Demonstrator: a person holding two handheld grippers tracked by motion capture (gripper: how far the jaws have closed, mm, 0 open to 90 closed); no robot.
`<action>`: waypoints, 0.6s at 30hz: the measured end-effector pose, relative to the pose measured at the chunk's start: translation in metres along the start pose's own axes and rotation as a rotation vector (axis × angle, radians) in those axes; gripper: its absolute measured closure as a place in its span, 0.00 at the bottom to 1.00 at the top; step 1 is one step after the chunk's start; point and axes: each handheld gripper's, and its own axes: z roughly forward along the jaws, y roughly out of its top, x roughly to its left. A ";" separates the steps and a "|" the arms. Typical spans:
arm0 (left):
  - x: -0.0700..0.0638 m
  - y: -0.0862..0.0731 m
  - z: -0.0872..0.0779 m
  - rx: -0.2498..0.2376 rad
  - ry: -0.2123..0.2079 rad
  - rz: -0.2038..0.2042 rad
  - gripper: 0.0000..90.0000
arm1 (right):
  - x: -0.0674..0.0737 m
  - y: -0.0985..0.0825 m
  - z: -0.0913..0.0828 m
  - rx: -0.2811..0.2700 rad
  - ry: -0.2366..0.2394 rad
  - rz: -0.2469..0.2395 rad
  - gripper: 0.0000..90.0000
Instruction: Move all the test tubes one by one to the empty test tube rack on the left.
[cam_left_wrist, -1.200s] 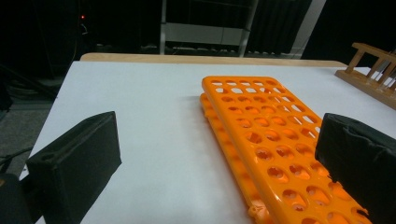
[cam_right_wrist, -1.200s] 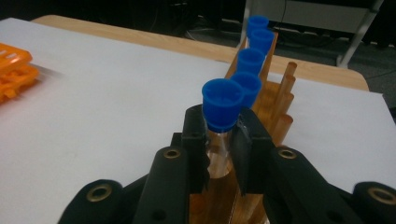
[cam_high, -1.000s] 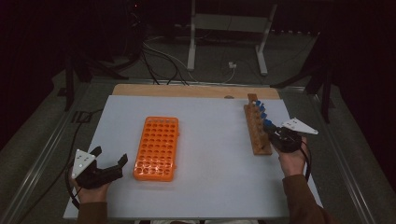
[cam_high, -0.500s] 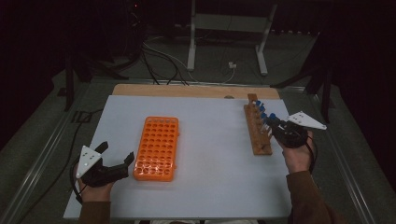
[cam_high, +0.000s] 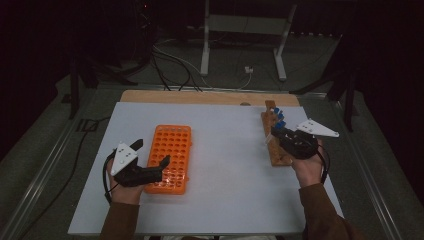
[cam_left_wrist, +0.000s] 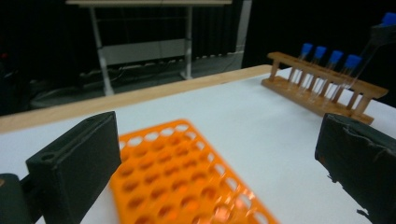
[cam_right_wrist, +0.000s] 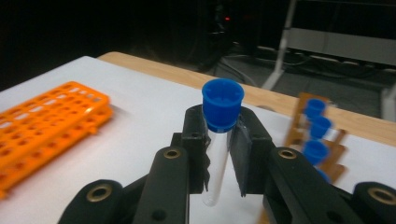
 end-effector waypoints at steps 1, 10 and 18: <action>-0.003 0.002 0.004 -0.002 -0.008 0.004 0.01 | 0.002 0.000 0.001 -0.001 0.014 0.004 0.85; -0.028 0.013 0.037 -0.023 -0.096 0.045 0.05 | 0.027 0.003 0.014 0.012 0.109 0.006 0.85; -0.043 0.016 0.063 0.036 -0.171 0.013 0.05 | 0.048 0.006 0.028 0.030 0.161 -0.005 0.85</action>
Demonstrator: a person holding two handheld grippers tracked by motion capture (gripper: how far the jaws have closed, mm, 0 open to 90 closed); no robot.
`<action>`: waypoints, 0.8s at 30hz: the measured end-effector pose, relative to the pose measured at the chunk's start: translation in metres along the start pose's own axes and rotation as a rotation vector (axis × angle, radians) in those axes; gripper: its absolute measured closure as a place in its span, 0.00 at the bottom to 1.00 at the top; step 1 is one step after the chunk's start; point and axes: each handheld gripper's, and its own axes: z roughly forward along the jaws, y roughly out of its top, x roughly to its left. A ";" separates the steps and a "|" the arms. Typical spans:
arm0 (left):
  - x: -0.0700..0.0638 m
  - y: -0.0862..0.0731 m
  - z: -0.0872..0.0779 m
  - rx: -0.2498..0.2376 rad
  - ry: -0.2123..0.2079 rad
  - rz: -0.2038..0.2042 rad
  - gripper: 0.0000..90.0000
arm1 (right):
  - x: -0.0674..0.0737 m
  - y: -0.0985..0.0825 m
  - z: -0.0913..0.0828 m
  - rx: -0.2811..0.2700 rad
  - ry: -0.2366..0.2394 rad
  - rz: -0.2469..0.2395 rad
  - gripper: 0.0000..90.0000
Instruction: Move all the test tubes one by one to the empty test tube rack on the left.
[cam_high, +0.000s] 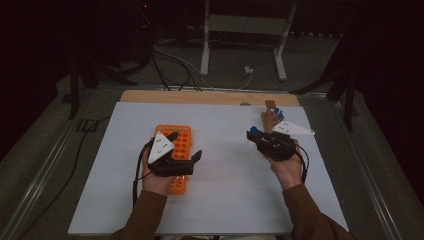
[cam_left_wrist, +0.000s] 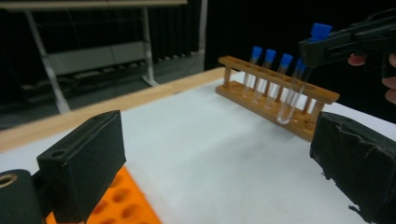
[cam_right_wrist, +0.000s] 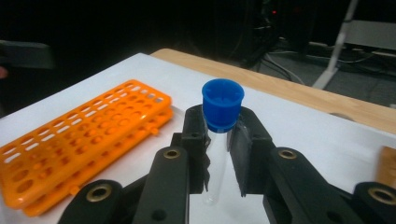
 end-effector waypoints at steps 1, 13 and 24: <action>0.000 0.000 0.003 0.009 -0.018 -0.019 0.05 | 0.005 0.001 0.004 0.004 0.013 -0.007 0.85; -0.022 0.001 0.037 0.021 -0.057 0.024 0.17 | 0.031 0.007 0.023 0.030 0.079 -0.031 0.85; -0.034 0.000 0.059 0.068 -0.090 0.055 0.48 | 0.049 0.007 0.035 0.049 0.139 -0.040 0.85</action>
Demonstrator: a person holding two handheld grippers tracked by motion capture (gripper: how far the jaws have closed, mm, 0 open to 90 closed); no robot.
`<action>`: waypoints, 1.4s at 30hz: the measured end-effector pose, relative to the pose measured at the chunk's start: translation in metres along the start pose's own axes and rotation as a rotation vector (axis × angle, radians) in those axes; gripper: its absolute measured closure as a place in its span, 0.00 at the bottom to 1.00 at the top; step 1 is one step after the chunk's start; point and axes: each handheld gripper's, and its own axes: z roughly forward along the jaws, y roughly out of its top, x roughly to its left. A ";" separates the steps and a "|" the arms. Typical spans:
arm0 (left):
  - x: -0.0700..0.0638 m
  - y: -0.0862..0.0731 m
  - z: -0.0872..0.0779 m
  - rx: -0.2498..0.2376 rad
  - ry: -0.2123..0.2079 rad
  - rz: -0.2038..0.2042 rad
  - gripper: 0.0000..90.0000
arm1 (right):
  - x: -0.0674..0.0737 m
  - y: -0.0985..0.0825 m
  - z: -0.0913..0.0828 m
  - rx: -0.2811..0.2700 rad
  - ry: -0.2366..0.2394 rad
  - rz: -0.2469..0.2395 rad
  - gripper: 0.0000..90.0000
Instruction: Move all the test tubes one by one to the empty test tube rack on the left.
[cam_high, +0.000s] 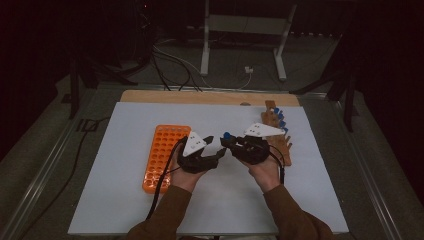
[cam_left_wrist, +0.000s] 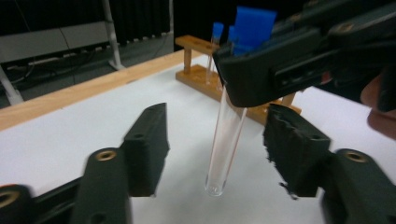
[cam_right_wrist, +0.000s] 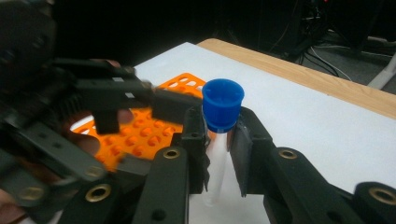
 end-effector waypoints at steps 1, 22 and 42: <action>0.000 -0.001 0.002 0.010 0.007 0.003 0.50 | 0.000 0.000 0.000 -0.002 0.004 0.003 0.85; 0.000 -0.002 0.004 0.003 -0.041 0.036 0.86 | 0.000 0.000 0.003 -0.007 0.056 0.035 0.73; 0.024 -0.010 -0.026 -0.021 -0.042 -0.059 0.87 | -0.027 -0.018 -0.023 -0.020 -0.074 0.012 0.01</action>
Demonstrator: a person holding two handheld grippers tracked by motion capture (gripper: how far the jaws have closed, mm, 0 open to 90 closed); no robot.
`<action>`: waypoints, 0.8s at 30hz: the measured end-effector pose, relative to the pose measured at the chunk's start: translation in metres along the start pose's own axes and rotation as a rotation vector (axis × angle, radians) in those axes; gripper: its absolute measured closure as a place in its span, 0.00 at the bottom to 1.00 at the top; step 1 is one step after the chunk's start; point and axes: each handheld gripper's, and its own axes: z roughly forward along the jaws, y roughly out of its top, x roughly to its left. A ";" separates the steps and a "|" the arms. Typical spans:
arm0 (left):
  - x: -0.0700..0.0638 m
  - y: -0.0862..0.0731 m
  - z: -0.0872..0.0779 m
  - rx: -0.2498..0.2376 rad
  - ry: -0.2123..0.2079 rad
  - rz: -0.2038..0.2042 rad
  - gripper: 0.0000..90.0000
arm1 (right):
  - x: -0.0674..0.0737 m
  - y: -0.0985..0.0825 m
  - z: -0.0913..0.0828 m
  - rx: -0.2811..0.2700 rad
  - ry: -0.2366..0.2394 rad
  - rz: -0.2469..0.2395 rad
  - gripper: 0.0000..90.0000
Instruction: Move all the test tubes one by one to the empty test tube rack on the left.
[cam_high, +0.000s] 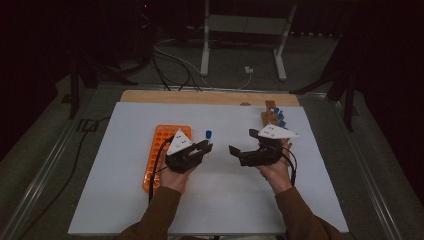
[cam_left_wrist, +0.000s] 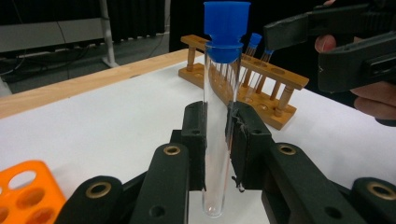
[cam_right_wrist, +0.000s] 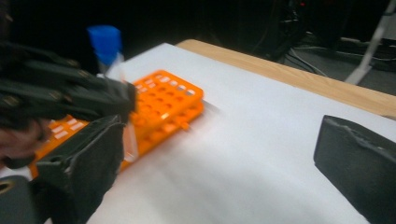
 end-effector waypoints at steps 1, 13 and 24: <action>0.001 -0.001 -0.003 0.005 0.000 -0.004 0.87 | -0.002 -0.002 -0.002 -0.001 -0.002 -0.004 0.01; 0.009 -0.015 -0.035 -0.003 0.015 -0.016 0.87 | -0.022 -0.020 -0.027 -0.022 -0.065 0.036 0.01; 0.014 -0.034 -0.067 0.015 0.040 -0.022 0.87 | -0.027 -0.033 -0.044 -0.038 -0.102 0.046 0.01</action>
